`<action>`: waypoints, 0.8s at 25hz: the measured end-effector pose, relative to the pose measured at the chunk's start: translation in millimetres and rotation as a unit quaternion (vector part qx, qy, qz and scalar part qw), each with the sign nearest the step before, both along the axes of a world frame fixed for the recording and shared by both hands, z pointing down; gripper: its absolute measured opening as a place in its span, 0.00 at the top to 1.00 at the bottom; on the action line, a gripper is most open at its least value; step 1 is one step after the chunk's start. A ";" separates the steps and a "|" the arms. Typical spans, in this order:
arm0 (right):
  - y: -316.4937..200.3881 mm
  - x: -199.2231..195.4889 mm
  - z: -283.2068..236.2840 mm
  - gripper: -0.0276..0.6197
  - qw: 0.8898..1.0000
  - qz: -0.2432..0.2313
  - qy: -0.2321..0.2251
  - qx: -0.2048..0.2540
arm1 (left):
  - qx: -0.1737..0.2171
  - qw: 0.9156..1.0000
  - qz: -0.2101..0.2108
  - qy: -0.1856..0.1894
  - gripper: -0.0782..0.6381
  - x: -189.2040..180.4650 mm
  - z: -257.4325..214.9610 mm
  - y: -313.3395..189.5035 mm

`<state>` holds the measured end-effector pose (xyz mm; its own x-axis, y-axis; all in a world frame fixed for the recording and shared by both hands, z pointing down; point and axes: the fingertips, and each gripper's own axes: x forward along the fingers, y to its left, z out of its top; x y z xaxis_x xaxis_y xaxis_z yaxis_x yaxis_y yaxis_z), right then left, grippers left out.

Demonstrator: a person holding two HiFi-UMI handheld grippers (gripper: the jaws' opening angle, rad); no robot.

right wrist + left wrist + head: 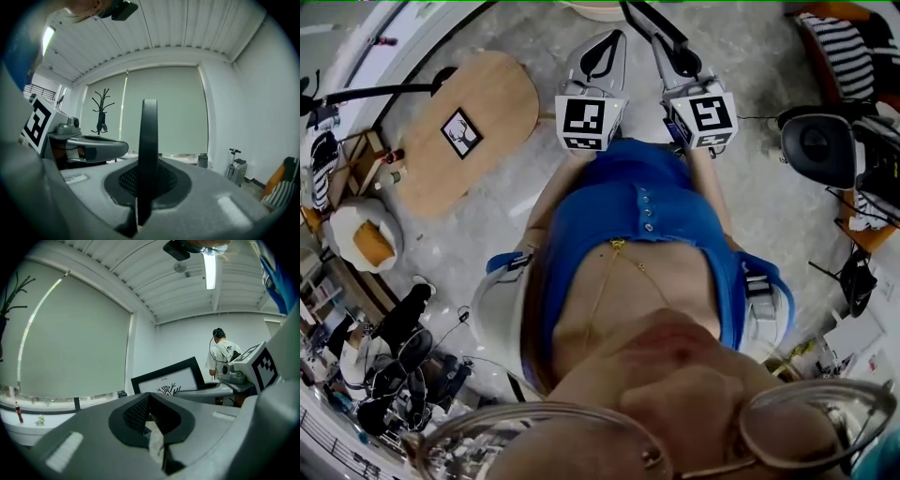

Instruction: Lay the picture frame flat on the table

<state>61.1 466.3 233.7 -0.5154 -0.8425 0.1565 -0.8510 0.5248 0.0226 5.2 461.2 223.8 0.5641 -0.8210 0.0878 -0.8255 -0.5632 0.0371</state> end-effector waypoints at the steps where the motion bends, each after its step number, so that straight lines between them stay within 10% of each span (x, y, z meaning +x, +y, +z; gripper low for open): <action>1: -10.7 -3.5 0.3 0.94 1.000 0.002 -0.001 -0.001 | -0.001 1.000 0.004 -0.001 0.89 -3.5 0.4 -10.8; 20: -129.5 -82.8 1.5 0.94 1.000 -0.007 0.012 -0.011 | -0.030 0.999 0.029 0.017 0.89 -62.3 11.3 -128.1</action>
<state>-21.7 336.8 235.2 -0.5237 -0.8311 0.1873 -0.8424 0.5379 0.0311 -57.1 333.1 235.1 0.6142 -0.7807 0.1155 -0.7891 -0.6060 0.1004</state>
